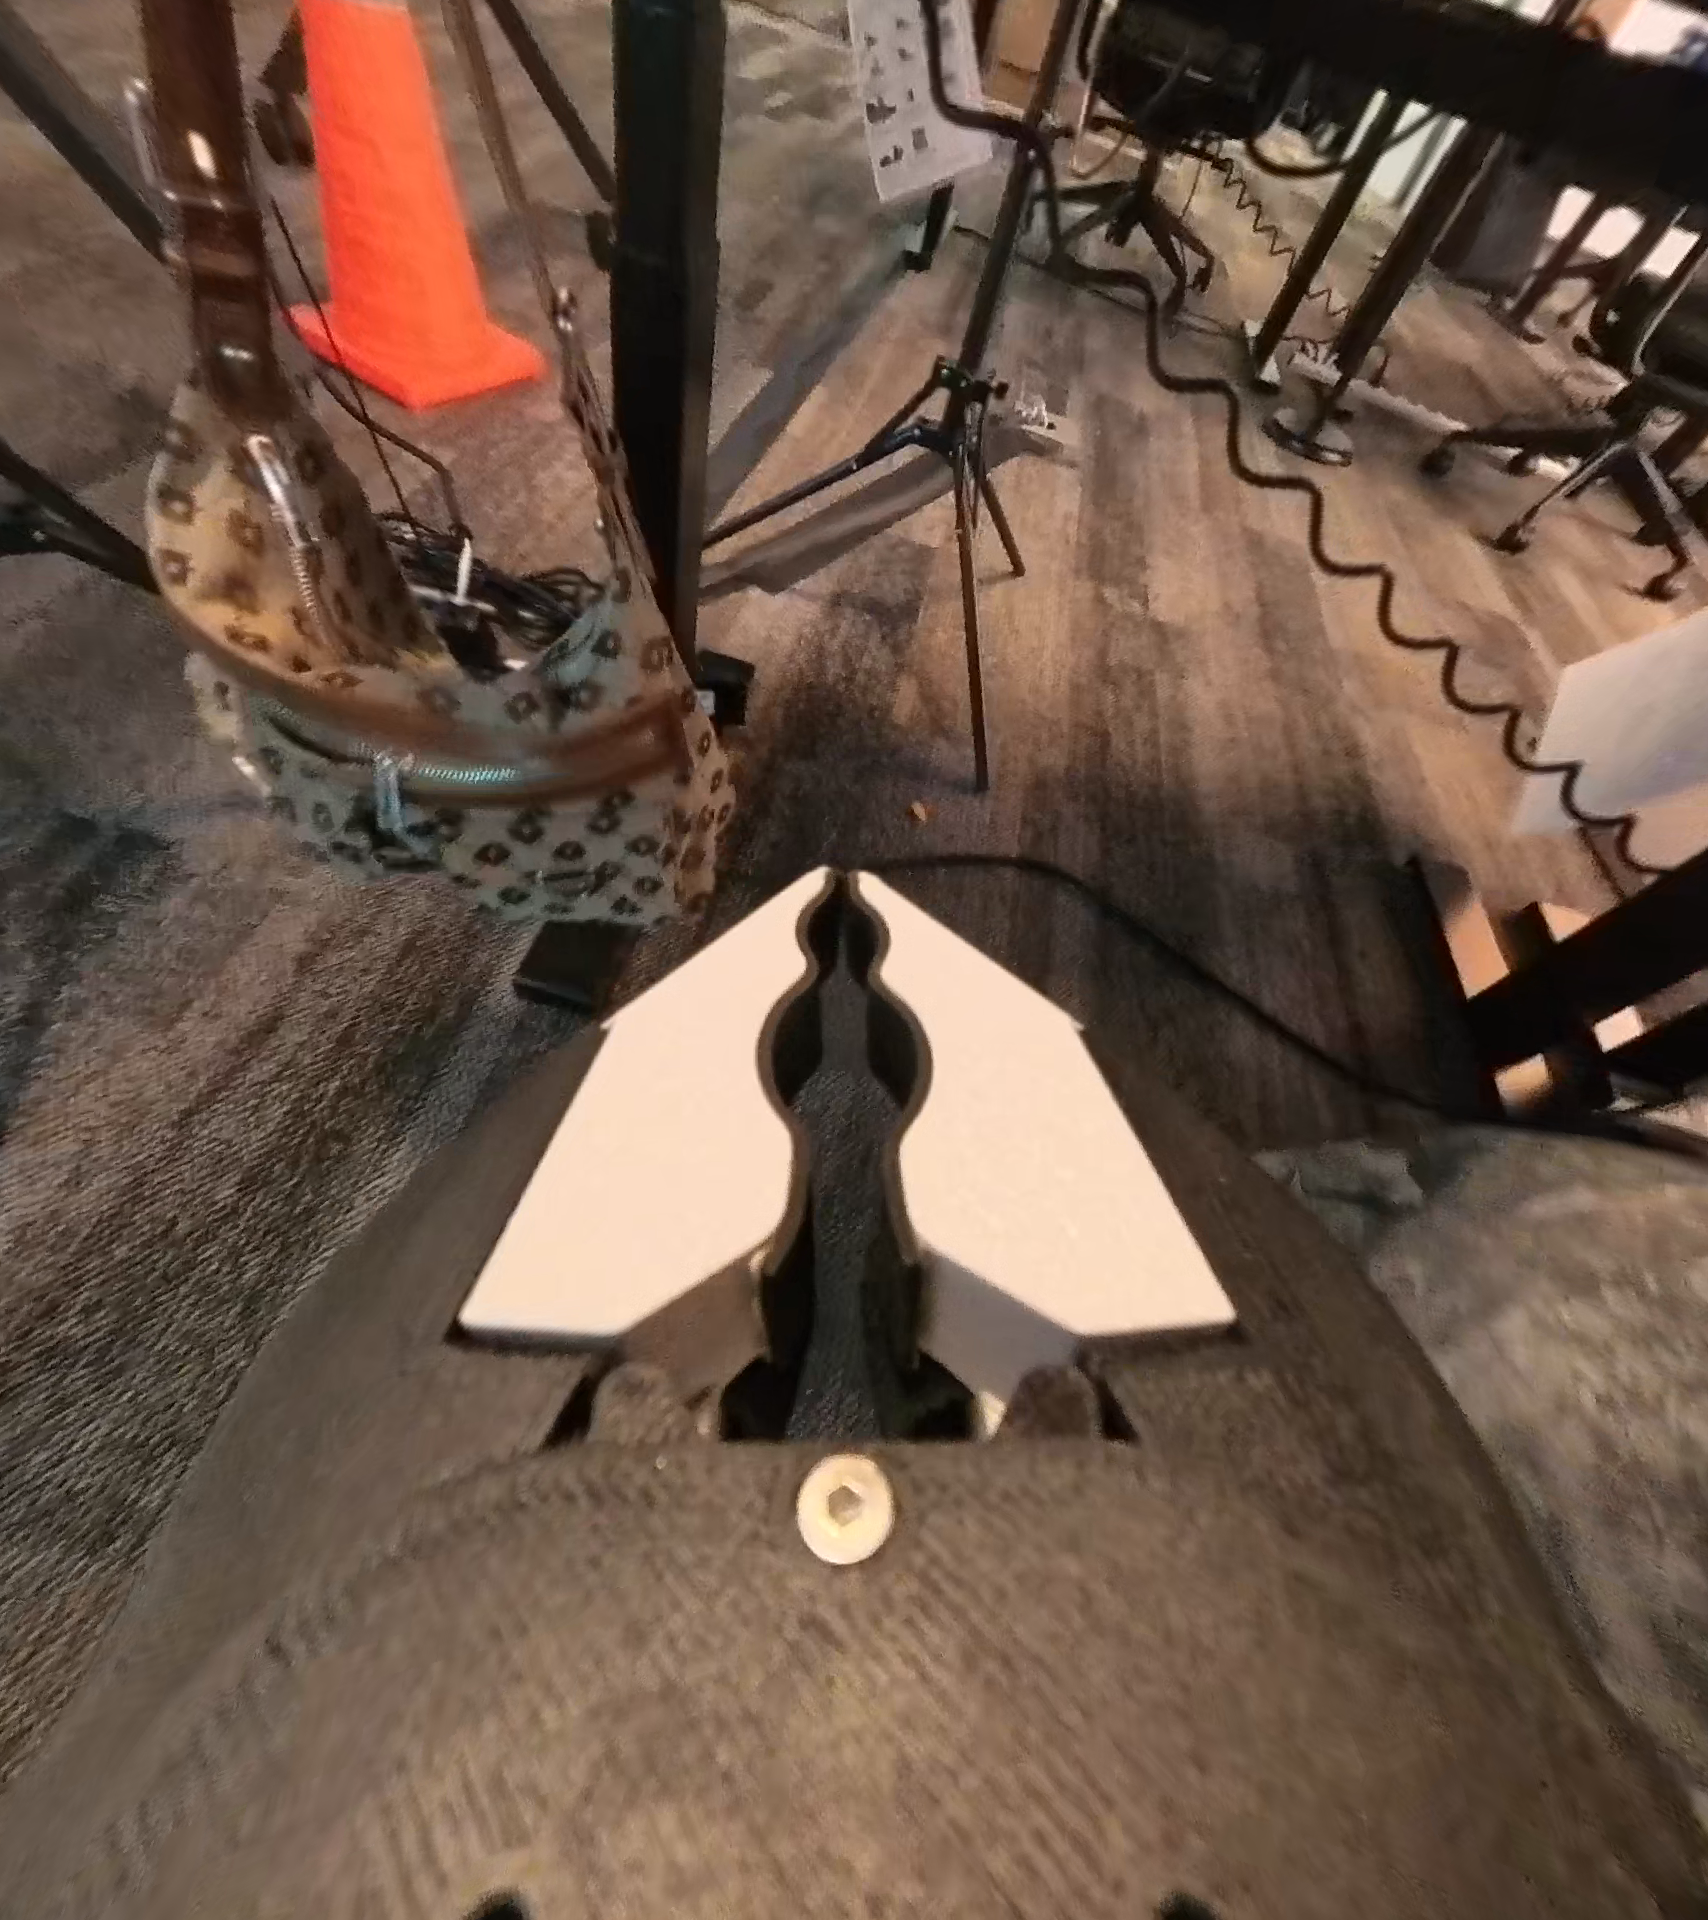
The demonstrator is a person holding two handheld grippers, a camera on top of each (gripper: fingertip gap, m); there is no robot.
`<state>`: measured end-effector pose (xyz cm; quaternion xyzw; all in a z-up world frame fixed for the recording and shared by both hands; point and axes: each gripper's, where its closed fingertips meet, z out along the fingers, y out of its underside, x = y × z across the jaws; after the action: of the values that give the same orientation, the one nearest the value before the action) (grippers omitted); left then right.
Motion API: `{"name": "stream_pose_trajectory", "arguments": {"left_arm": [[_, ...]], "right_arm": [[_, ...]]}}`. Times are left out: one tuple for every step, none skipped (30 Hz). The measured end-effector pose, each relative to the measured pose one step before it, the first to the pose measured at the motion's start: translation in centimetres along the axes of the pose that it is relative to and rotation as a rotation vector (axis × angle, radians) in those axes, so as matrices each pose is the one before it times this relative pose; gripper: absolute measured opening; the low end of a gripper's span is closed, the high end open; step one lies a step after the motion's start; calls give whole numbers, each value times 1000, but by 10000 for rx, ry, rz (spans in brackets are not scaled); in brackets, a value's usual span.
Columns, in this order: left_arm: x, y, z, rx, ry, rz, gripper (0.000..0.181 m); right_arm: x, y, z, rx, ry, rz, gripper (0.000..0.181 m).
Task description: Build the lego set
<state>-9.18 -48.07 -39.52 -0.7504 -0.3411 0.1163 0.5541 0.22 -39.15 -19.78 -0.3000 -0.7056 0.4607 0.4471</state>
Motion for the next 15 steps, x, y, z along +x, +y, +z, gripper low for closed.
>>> {"name": "stream_pose_trajectory", "arguments": {"left_arm": [[213,406,-897,82,-106,146,0],[-26,232,-607,71,-162,135,0],[-183,13,-286,36,-167,118,0],[-126,-46,-43,-23,-76,128,0],[-9,94,76,-76,2,174,0],[53,296,111,-105,-10,214,0],[105,443,135,-139,-23,202,0],[221,397,164,-154,28,146,0],[317,228,152,-111,87,102,0],[316,100,110,-50,84,78,0],[235,111,41,-35,39,55,0],[117,212,-12,-82,-14,19,0],[86,237,-65,-104,-31,-5,0],[115,204,-109,-96,3,0,0],[153,123,-166,-62,13,50,0]], "right_arm": [[2070,-2736,-2551,261,891,-633,7],[2931,-1689,-2406,-103,1014,-730,6],[3505,-432,-2117,-485,996,-664,6],[3502,1070,-1658,-947,738,-422,7],[3113,2486,-1142,-1407,434,-52,6],[2559,3246,-624,-1585,165,328,7],[1872,3100,-123,-1333,-148,577,6],[1491,2359,100,-916,-237,687,7],[1678,1309,118,-314,106,569,7],[1325,938,220,-220,67,307,6],[943,1050,378,-488,-62,263,7],[597,828,452,-431,-166,361,7],[127,525,453,-295,-387,517,7],[-63,415,436,-297,-449,597,7],[-34,368,425,-291,-365,500,7]]}}
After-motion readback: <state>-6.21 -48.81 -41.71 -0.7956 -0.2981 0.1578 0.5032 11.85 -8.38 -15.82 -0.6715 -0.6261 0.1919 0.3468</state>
